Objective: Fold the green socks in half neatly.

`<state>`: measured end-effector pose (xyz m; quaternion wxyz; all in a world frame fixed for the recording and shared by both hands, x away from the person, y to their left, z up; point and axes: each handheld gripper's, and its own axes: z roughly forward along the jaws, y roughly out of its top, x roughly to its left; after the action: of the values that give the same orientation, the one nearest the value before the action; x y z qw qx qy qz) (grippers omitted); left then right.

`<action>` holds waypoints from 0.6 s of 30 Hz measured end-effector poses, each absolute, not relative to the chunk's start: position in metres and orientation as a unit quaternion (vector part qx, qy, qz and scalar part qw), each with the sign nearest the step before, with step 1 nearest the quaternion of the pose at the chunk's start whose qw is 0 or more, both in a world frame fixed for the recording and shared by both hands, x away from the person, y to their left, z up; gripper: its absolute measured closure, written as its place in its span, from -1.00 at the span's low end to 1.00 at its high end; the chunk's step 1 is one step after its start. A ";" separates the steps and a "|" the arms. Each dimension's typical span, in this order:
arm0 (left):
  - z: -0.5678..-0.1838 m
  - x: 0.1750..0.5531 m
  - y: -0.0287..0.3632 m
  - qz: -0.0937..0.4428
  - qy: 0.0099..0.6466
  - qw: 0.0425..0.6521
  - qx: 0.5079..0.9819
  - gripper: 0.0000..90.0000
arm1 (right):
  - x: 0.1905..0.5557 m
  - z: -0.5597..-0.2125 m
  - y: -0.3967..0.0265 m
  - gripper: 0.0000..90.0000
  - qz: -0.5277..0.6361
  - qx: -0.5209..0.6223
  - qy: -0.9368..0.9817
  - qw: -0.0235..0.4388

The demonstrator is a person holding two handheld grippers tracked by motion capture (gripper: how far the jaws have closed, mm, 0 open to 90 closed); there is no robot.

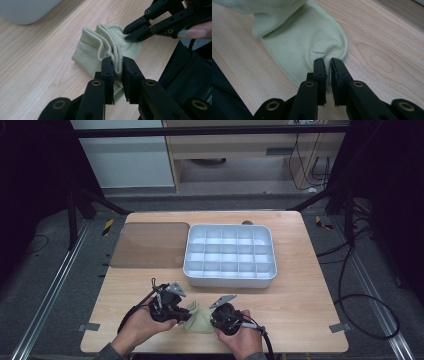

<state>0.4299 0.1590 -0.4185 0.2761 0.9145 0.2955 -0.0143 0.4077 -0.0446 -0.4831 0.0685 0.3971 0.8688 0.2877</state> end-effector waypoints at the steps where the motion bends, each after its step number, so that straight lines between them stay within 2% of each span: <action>1: -0.419 0.429 0.157 -0.015 0.296 0.276 0.914 0.77 | 0.408 -0.483 -0.045 0.84 0.289 0.397 0.868 0.068; 13: -0.425 0.427 0.135 -0.013 0.286 0.268 0.920 0.78 | 0.407 -0.484 -0.045 0.80 0.296 0.400 0.865 0.066; 18: -0.431 0.431 0.132 -0.006 0.284 0.258 0.924 0.78 | 0.404 -0.479 -0.050 0.51 0.308 0.402 0.859 0.081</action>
<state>0.4308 0.1320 -0.4310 0.2580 0.9236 0.2836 -0.0064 0.4038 -0.0498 -0.4790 0.0805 0.4019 0.8587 0.3076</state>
